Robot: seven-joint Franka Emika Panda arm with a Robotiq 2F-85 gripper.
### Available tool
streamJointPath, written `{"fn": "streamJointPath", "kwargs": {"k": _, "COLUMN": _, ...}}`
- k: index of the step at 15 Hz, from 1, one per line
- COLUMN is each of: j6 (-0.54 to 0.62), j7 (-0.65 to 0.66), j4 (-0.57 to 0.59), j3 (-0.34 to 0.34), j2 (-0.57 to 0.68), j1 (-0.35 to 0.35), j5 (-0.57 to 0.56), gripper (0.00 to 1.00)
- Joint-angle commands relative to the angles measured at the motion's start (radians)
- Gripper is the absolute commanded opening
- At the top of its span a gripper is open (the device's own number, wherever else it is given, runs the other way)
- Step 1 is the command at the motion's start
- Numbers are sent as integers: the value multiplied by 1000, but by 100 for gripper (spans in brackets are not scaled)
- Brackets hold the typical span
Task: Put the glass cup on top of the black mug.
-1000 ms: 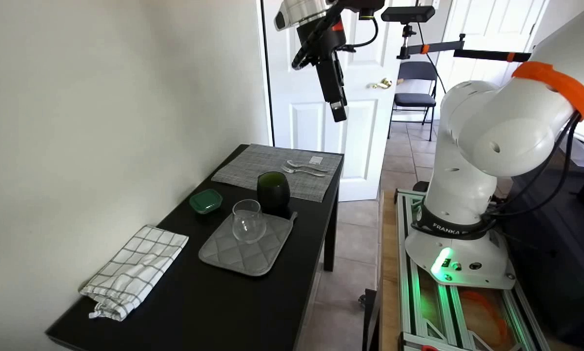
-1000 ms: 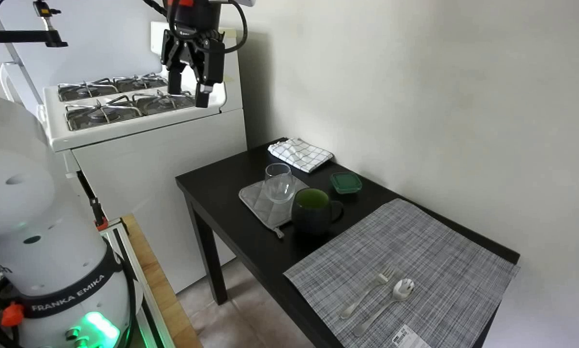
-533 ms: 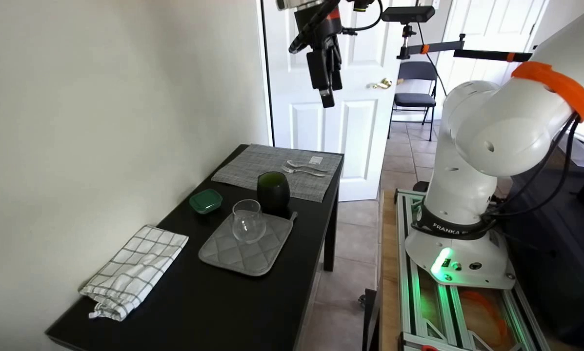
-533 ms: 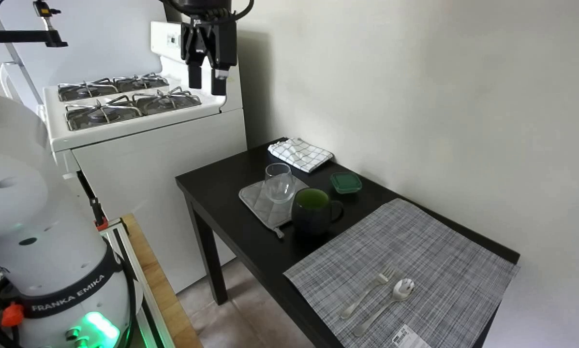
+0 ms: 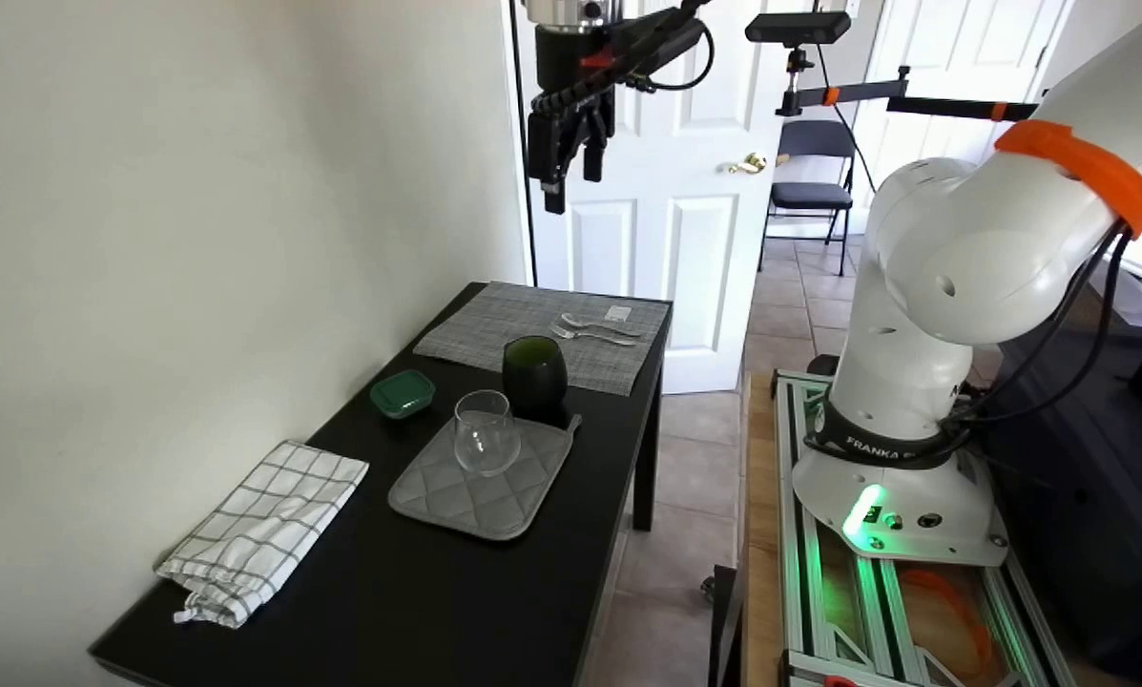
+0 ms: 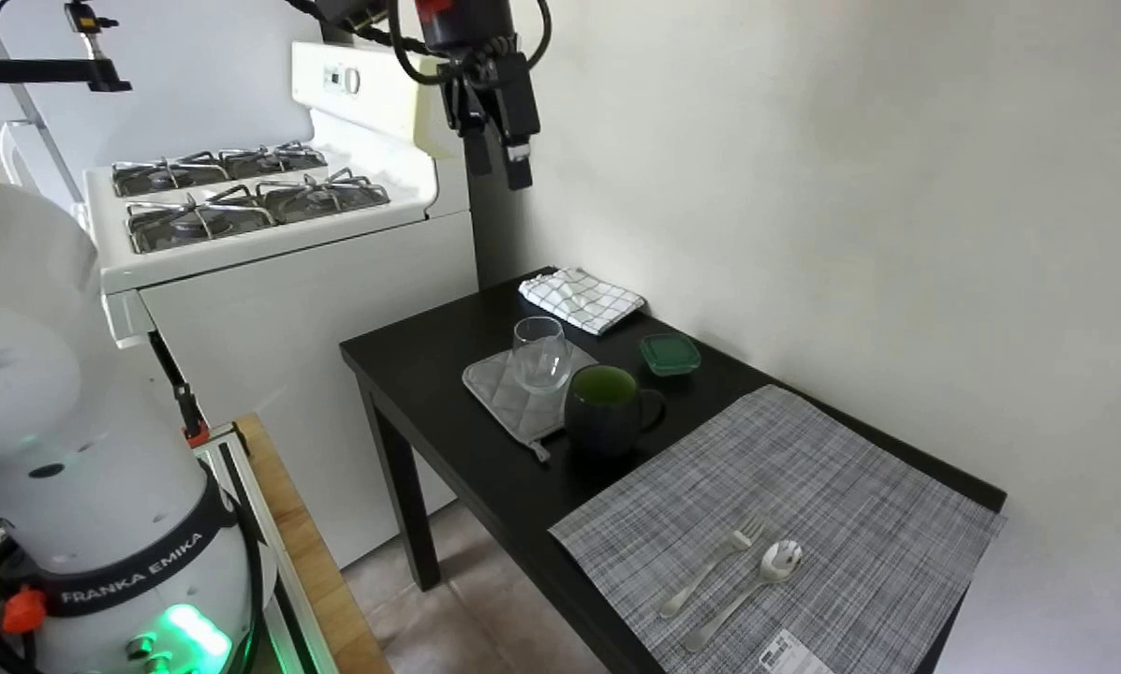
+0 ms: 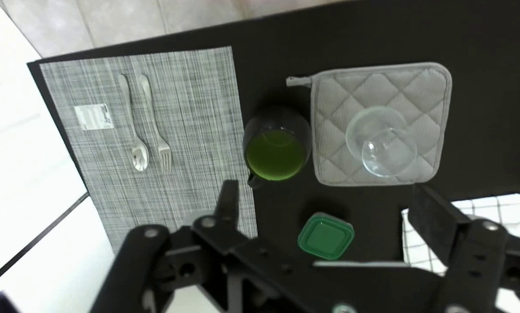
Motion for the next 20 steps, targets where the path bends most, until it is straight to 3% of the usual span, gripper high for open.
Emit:
{"fn": "streamJointPath", "kwargs": {"k": 1, "j6": 163, "j7": 37, "j4": -61, "j3": 4, "j2": 53, "j1": 13, "j5": 76, "gripper": 100}}
{"fn": "streamJointPath", "kwargs": {"k": 2, "j6": 169, "j7": 21, "j4": -70, "j3": 1, "j2": 76, "j1": 33, "j5": 120, "gripper": 100}}
{"fn": "streamJointPath", "kwargs": {"k": 3, "j6": 124, "j7": 7, "j4": -44, "j3": 9, "j2": 41, "j1": -1, "j5": 72, "gripper": 100}}
{"fn": "streamJointPath", "kwargs": {"k": 9, "j6": 150, "j7": 7, "j4": -58, "j3": 10, "j2": 82, "j1": 17, "j5": 108, "gripper": 100}}
{"fn": "streamJointPath", "kwargs": {"k": 13, "j6": 305, "j7": 69, "j4": -125, "j3": 13, "j2": 155, "j1": 10, "j5": 147, "gripper": 100}}
{"fn": "streamJointPath", "kwargs": {"k": 16, "j6": 481, "j7": 46, "j4": -156, "j3": 9, "j2": 254, "j1": 24, "j5": 173, "gripper": 100}}
{"fn": "streamJointPath", "kwargs": {"k": 20, "j6": 632, "j7": 22, "j4": -160, "j3": 0, "j2": 389, "j1": 39, "j5": 196, "gripper": 100}}
